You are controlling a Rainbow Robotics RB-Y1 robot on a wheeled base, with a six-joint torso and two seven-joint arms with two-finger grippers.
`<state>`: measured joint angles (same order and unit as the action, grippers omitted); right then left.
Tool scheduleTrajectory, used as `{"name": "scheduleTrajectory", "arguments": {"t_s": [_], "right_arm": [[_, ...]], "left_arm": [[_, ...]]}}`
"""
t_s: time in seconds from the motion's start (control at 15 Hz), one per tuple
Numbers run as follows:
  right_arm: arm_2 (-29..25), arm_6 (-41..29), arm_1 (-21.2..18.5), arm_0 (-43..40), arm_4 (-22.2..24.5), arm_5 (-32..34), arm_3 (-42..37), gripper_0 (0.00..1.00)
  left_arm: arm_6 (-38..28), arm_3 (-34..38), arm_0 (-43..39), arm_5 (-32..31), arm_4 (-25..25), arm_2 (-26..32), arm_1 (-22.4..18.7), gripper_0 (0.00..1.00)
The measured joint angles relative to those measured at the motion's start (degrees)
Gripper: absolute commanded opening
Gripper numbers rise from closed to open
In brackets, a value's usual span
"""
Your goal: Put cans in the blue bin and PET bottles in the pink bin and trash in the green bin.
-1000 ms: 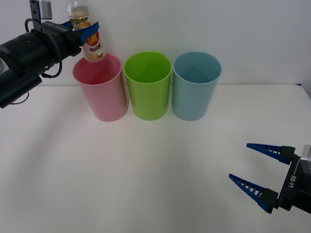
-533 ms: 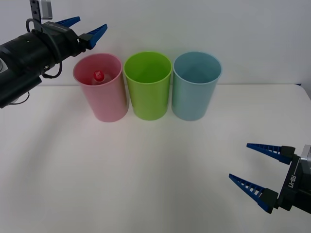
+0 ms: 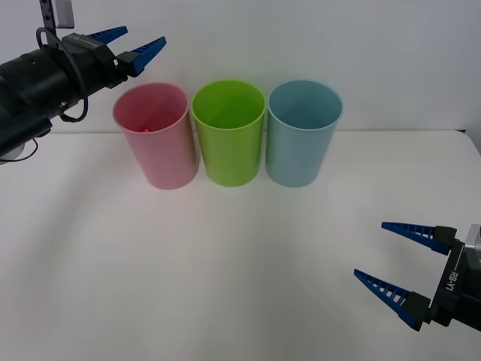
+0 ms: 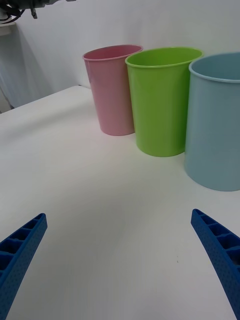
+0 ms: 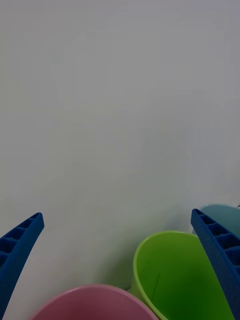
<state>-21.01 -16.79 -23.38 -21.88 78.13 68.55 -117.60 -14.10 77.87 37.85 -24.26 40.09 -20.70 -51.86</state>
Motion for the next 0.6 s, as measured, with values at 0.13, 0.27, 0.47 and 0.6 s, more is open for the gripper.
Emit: {"name": "scheduleTrajectory", "arguments": {"t_s": [0.13,0.27,0.47,0.6], "right_arm": [[0.0,0.0,0.0,0.0,0.0,0.0,0.0,1.0],[0.0,0.0,0.0,0.0,0.0,0.0,0.0,1.0],[0.0,0.0,0.0,0.0,0.0,0.0,0.0,1.0],[0.0,0.0,0.0,0.0,0.0,0.0,0.0,1.0]], "left_arm": [[3.92,0.03,-0.85,-3.5,-5.02,0.02,-1.73,1.0],[7.1,1.14,-3.24,-7.64,-9.62,0.81,-3.6,1.0],[7.77,6.91,-11.48,-13.38,-10.36,7.66,-4.8,1.0],[7.23,10.67,-17.14,-16.62,-9.7,11.84,-4.83,1.0]]}}
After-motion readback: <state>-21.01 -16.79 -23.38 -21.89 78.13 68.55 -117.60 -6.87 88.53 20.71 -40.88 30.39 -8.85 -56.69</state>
